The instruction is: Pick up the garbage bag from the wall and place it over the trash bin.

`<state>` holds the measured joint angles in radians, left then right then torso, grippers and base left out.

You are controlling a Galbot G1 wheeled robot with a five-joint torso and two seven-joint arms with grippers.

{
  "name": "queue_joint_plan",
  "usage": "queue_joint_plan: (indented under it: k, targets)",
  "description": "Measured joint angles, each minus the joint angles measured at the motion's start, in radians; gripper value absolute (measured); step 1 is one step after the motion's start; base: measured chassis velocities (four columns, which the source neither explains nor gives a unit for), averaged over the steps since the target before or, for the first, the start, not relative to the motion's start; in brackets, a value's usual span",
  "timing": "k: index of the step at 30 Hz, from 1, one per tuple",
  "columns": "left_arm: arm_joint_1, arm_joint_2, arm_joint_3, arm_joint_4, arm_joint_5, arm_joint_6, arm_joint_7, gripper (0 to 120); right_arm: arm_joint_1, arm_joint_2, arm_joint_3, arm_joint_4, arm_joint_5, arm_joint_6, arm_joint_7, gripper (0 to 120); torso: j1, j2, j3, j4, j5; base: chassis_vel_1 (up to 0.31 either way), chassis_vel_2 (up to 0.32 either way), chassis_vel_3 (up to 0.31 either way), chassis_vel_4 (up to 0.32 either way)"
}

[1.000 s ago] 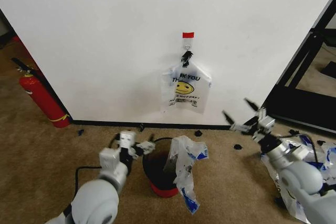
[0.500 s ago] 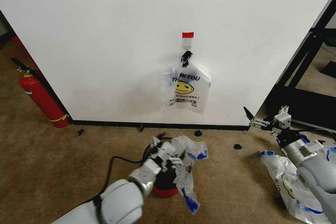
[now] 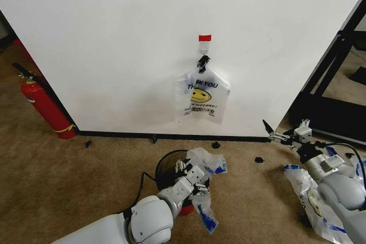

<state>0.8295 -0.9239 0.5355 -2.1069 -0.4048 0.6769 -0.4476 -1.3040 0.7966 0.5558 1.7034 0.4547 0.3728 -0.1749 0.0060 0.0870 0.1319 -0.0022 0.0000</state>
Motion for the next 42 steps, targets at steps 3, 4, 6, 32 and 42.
queue_joint_plan:
  k: [3, 4, 6, 32, 42]
  targets:
    - [0.000, -0.011, 0.004, 0.022, 0.021, -0.004, -0.001, 100, -0.002, 0.005, -0.001, 0.001, -0.005, 0.000, -0.002, 100, 0.000, 0.000, 0.000, 0.0001, 0.0000, 0.000, 0.000, 0.000, 0.000]
    - [0.000, -0.015, 0.004, 0.033, 0.033, -0.008, -0.001, 100, -0.007, 0.006, -0.001, 0.004, -0.007, 0.000, -0.003, 100, 0.000, 0.000, 0.000, 0.0000, 0.0000, 0.000, 0.000, 0.000, 0.000]
    - [0.004, -0.019, 0.003, 0.040, 0.047, -0.016, -0.002, 100, -0.016, 0.008, 0.000, 0.009, -0.010, 0.001, -0.004, 100, 0.000, 0.000, 0.000, -0.0001, 0.0000, 0.000, 0.000, 0.000, 0.000]
    - [-0.023, -0.080, -0.021, 0.128, 0.163, -0.047, 0.003, 100, -0.042, 0.031, -0.006, 0.012, -0.031, 0.013, -0.024, 100, 0.000, 0.000, 0.000, 0.0000, 0.0001, 0.000, 0.000, 0.000, 0.000]
    - [-0.052, -0.134, -0.087, 0.221, 0.144, -0.066, 0.000, 100, -0.071, 0.036, -0.036, -0.002, 0.050, 0.055, -0.271, 100, 0.000, 0.000, 0.000, -0.0001, 0.0000, 0.000, 0.000, 0.000, 0.000]
